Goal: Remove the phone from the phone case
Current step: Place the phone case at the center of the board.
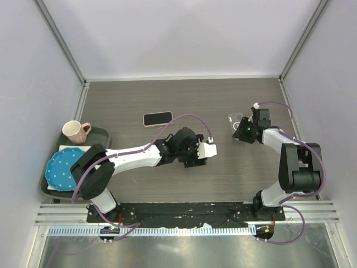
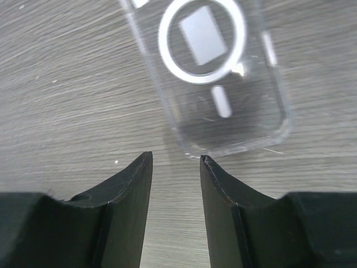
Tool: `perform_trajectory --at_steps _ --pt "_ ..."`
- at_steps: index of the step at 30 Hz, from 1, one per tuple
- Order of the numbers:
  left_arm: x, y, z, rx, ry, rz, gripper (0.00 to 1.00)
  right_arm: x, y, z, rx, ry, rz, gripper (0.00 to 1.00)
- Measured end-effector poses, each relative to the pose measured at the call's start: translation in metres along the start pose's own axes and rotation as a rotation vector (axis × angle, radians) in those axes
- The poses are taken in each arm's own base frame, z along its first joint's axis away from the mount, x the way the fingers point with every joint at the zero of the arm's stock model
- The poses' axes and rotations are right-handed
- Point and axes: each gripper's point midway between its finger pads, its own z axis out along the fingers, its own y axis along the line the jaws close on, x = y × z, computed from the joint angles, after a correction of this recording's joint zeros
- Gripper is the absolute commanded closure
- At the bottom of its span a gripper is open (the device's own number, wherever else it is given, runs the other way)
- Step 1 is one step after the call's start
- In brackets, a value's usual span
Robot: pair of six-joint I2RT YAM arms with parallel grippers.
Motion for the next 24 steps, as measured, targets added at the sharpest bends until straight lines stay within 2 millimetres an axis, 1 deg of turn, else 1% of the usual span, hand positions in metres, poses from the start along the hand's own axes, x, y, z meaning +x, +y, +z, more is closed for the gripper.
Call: perform_trajectory --at_steps 5,7,9,14,19,24 --pt "0.0 0.0 0.0 -0.001 0.0 -0.001 1.0 0.001 0.027 0.0 -0.048 0.0 -0.097 0.55" --pt "0.0 0.0 0.0 0.0 0.0 -0.001 1.0 -0.003 0.036 0.001 -0.065 -0.001 -0.127 0.55" --pt "0.0 0.0 0.0 -0.001 0.001 -0.001 1.0 -0.009 0.04 0.005 -0.071 -0.002 -0.14 0.55" --pt "0.001 0.0 0.0 -0.001 0.001 -0.001 1.0 -0.014 0.039 0.006 -0.059 -0.013 -0.164 0.55" --pt "0.001 0.001 0.0 -0.002 0.002 -0.003 1.0 -0.018 0.031 0.006 -0.02 -0.031 -0.196 0.55" --pt "0.001 0.001 0.0 -0.002 0.002 -0.003 1.0 -0.014 0.026 0.006 0.0 -0.015 -0.204 0.55"
